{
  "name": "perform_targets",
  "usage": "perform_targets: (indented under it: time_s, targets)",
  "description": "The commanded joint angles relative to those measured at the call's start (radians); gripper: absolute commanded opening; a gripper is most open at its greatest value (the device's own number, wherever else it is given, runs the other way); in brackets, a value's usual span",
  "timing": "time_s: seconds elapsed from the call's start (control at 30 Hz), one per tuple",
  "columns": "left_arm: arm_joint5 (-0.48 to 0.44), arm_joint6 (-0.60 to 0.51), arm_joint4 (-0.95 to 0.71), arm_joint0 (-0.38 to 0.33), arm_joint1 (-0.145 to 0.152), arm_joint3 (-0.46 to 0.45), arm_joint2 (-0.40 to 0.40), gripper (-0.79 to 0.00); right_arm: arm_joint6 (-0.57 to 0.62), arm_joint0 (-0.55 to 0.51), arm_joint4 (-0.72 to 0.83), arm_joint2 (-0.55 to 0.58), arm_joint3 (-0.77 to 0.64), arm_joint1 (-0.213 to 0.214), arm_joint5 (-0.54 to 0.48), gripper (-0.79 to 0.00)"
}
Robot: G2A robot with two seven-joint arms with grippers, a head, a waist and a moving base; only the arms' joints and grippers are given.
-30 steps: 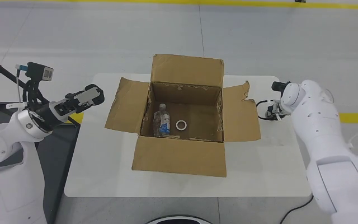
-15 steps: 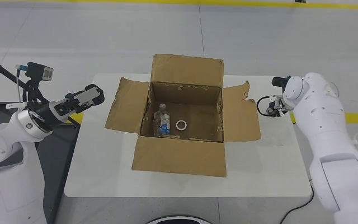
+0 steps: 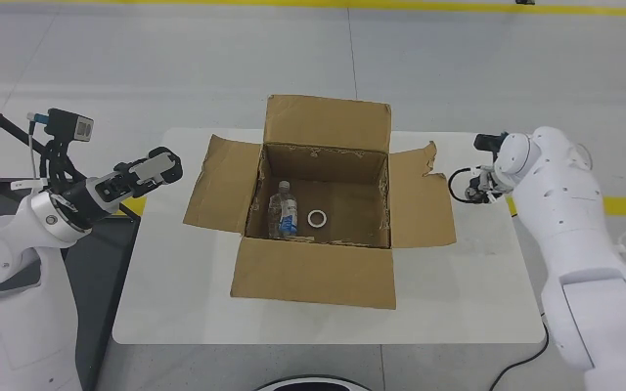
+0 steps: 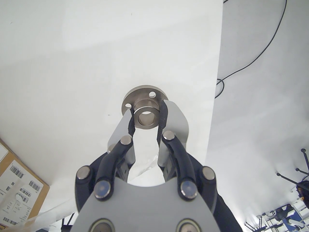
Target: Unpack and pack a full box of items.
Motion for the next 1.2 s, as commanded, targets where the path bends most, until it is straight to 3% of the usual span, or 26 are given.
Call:
perform_targets:
  time_s: [0.0,0.37,0.7,1.17]
  targets:
    - [0.0,0.0,0.0,0.0,0.0,0.0,0.0,0.0,0.022,0.007,-0.008,0.004,-0.018,0.007,-0.005,-0.785]
    - [0.0,0.0,0.0,0.0,0.0,0.0,0.0,0.0,0.228,0.023,-0.042,0.062,-0.209,0.071,-0.043,-0.785]
    - [0.0,0.0,0.0,0.0,0.0,0.0,0.0,0.0,0.382,-0.1,-0.074,0.19,-0.533,0.156,-0.007,-0.785]
    - [0.0,0.0,0.0,0.0,0.0,0.0,0.0,0.0,0.372,-0.11,-0.069,0.198,-0.59,0.162,-0.036,-0.785]
